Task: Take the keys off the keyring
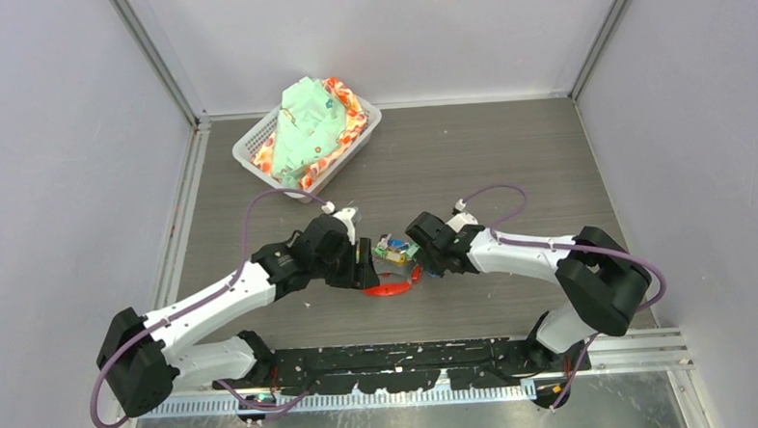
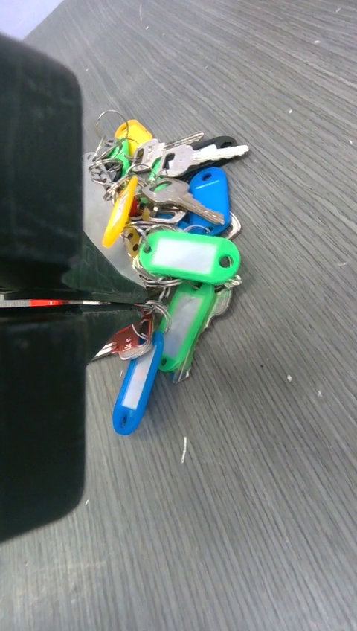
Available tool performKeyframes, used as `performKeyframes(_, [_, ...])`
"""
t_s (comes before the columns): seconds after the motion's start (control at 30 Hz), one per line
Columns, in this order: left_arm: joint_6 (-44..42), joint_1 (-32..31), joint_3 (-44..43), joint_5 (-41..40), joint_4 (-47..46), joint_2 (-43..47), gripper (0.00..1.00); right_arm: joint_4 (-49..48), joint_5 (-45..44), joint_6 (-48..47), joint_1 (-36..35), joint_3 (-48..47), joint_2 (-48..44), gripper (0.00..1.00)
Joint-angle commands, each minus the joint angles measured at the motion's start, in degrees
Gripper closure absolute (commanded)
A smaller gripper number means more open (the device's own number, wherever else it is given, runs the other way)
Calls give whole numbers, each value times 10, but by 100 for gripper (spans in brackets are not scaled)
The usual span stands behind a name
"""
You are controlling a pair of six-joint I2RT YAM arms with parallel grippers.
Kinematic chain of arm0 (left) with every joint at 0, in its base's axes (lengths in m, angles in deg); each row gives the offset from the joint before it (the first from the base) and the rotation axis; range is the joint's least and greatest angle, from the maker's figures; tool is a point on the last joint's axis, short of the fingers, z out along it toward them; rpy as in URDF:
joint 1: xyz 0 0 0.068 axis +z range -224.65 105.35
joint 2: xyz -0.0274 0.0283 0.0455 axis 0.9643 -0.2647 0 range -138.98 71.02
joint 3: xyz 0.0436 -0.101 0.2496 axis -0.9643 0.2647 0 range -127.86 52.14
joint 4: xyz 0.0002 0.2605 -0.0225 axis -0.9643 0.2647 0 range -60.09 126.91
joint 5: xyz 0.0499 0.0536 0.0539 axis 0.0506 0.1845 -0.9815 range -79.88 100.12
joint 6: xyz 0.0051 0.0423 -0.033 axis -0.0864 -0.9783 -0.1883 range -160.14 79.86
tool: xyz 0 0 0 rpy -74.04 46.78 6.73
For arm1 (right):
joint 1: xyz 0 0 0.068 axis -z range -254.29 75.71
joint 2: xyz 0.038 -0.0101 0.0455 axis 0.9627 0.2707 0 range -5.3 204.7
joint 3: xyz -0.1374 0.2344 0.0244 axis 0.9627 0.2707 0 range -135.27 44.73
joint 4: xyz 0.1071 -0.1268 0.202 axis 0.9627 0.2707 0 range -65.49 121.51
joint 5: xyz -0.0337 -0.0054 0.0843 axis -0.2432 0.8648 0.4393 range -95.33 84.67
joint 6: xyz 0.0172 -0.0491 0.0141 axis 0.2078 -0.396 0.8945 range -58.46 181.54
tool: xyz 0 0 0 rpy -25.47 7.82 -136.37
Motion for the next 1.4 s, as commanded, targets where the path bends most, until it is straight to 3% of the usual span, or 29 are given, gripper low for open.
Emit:
performKeyframes(0.0, [-4,10,6,12,-24,16,40,37,-66,-56,-16,-54,-40,99])
performKeyframes(0.17, [-4,53,17,71,-92,6,39,48,-65,-207,-23,-117,-64,99])
performKeyframes(0.33, [11,89,19,120,-185,-10,40,23,2,-365,-23,-150,-83,99])
performKeyframes(0.6, [59,120,41,100,-303,1,41,62,126,-633,-23,-212,-117,99])
performKeyframes(0.8, [11,129,69,119,-348,29,46,54,237,-699,-24,-207,-141,99])
performKeyframes(1.17, [-127,129,100,196,-389,116,53,75,302,-744,-23,-219,-185,99])
performKeyframes(1.37, [-188,129,144,285,-476,137,54,79,329,-750,-24,-217,-210,99])
